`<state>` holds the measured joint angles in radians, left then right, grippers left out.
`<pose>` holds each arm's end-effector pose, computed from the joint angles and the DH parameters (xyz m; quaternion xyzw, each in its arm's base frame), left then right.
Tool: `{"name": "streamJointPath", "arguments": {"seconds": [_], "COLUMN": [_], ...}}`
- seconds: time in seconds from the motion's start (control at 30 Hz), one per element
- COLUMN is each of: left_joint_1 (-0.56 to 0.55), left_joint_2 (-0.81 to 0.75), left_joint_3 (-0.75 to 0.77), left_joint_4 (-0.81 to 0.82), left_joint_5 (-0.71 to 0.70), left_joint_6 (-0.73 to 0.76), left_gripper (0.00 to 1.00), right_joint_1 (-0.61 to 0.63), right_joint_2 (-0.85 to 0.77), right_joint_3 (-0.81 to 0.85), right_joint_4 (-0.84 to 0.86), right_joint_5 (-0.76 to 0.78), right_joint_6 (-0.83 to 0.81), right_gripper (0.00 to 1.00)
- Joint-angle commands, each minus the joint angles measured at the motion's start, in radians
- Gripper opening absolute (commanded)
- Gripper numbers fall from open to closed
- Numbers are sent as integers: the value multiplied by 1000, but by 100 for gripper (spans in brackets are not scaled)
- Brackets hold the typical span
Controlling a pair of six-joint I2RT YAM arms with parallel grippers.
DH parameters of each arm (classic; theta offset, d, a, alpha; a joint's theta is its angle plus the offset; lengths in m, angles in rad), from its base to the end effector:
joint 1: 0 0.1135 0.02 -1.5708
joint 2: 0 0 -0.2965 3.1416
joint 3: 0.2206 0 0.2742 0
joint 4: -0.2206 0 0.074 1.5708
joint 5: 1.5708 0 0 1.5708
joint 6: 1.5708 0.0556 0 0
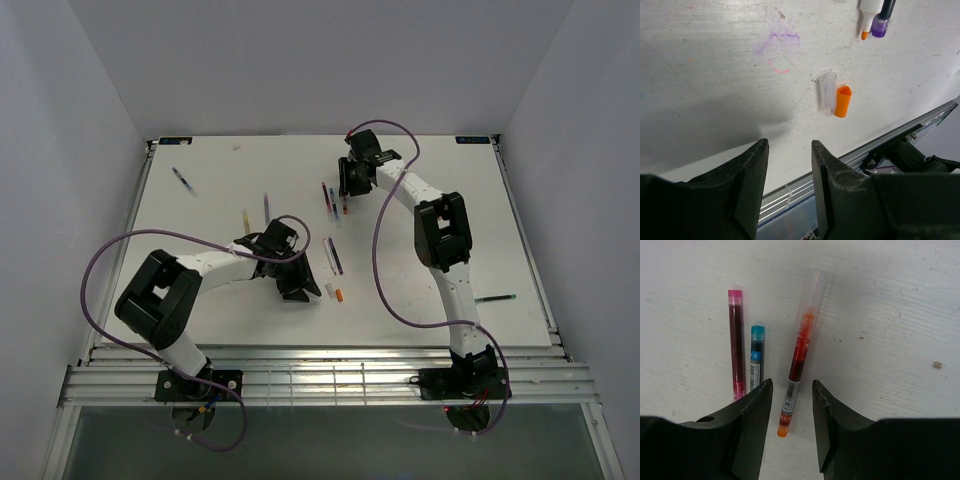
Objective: Open the pen caps
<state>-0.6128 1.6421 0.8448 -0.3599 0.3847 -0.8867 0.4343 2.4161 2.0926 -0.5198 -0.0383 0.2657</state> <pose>0.2509 -0.2019 0.1448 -0.0923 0.9570 -0.2743 0.0200 0.5441 0.2547 0.1853 -0.0855 0.9305 0.1388 0.3280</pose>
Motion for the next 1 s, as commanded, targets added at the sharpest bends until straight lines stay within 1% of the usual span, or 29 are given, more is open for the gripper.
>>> {"name": "streamJointPath", "arguments": {"seconds": [0.0, 0.13, 0.17, 0.2, 0.33, 0.47, 0.53, 0.63, 0.83, 0.9, 0.93, 0.97], "left_joint_1": [-7, -7, -7, -7, -7, -7, -7, -7, -7, -5, -5, -5], "left_joint_2": [-71, -94, -96, -96, -114, -136, -145, -162, -197, -205, -211, -214], "left_joint_3": [-15, -44, -47, -52, -55, -53, -52, -38, -12, 2, 8, 17], "left_joint_4": [2, 15, 16, 16, 21, 21, 12, -11, -56, -74, -82, -100], "left_joint_5": [-21, -24, -23, -24, -26, -27, -30, -40, -47, -47, -49, -52], "left_joint_6": [12, 3, 0, -1, -8, -11, -12, -12, -18, -23, -24, -27], "left_gripper": [50, 51, 51, 51, 51, 51, 51, 51, 51, 51, 51, 51], "right_joint_1": [7, 9, 12, 15, 30, 50, 53, 53, 52, 52, 49, 49], "right_joint_2": [14, 31, 32, 32, 47, 54, 58, 67, 75, 74, 63, 55], "right_joint_3": [87, 86, 81, 70, 60, 35, 26, 26, 24, 20, 15, 11], "right_joint_4": [-19, -45, -51, -57, -103, -112, -112, -124, -143, -146, -144, -143], "right_joint_5": [24, 40, 82, 89, 138, 169, 166, 153, 127, 115, 107, 95], "right_joint_6": [-25, -29, -29, -36, -62, -82, -72, -65, -49, -42, -40, -39], "right_gripper": [44, 42, 42, 41, 37, 33, 30, 27, 26, 22, 14, 11]}}
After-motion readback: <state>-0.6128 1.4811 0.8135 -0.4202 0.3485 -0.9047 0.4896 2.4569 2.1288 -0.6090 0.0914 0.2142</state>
